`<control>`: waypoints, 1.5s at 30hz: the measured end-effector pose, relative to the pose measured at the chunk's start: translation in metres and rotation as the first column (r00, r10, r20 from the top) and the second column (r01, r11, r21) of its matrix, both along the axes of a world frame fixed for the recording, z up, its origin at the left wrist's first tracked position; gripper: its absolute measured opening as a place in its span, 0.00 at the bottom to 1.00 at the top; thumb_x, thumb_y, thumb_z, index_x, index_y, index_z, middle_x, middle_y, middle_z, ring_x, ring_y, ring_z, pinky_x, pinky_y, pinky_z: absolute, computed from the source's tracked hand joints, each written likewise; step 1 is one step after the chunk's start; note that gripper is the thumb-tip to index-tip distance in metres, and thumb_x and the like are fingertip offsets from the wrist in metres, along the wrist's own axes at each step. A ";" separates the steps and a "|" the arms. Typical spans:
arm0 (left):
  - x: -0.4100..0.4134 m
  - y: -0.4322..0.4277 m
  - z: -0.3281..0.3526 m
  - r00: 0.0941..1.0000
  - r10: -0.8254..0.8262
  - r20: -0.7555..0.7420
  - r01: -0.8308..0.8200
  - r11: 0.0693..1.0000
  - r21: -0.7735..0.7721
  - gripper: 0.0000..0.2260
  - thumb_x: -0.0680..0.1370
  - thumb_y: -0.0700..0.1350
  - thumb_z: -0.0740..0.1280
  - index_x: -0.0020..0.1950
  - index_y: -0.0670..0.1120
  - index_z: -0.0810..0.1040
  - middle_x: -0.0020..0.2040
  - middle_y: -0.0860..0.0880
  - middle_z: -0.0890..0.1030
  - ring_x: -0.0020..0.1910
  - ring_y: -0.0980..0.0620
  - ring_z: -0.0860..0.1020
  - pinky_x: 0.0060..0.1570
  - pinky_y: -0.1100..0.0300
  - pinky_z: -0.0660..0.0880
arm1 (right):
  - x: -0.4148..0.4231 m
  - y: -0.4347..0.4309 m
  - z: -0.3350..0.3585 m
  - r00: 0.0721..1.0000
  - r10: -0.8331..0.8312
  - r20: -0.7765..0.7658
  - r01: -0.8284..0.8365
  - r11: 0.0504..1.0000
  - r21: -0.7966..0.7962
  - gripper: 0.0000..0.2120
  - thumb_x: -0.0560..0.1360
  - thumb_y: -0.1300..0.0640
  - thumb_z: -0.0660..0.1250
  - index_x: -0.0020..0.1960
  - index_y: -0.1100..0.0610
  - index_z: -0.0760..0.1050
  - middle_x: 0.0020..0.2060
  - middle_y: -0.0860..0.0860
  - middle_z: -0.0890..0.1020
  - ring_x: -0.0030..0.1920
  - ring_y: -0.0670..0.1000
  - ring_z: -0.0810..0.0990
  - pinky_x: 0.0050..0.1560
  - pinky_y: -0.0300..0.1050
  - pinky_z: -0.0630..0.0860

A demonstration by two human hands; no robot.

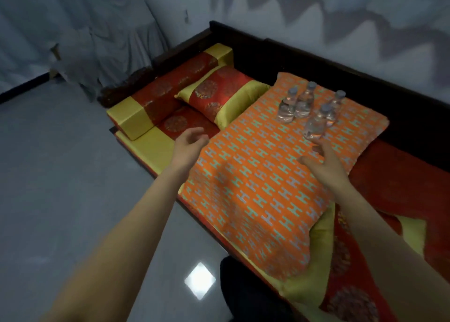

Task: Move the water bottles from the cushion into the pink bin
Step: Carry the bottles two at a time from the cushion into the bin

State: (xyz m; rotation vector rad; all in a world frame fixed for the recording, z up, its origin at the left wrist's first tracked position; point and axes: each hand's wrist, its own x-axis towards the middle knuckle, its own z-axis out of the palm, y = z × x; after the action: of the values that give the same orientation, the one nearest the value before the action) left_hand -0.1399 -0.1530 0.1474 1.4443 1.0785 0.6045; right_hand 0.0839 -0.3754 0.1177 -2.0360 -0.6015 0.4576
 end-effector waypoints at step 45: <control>0.425 0.138 -0.183 0.498 -0.850 -0.171 0.853 0.516 -0.081 0.41 0.61 0.41 0.81 0.68 0.49 0.63 0.61 0.50 0.76 0.60 0.48 0.76 0.59 0.48 0.75 | 0.218 0.134 -0.147 0.859 -0.494 -0.132 0.485 0.869 -0.101 0.33 0.66 0.55 0.77 0.63 0.65 0.66 0.51 0.59 0.80 0.48 0.57 0.82 0.47 0.58 0.79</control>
State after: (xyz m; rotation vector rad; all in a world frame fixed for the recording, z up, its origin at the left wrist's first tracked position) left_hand 0.2847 -0.0154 -0.0356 1.8463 0.3470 -0.2743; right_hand 0.3023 -0.2419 -0.0292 -2.0951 0.0398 0.3228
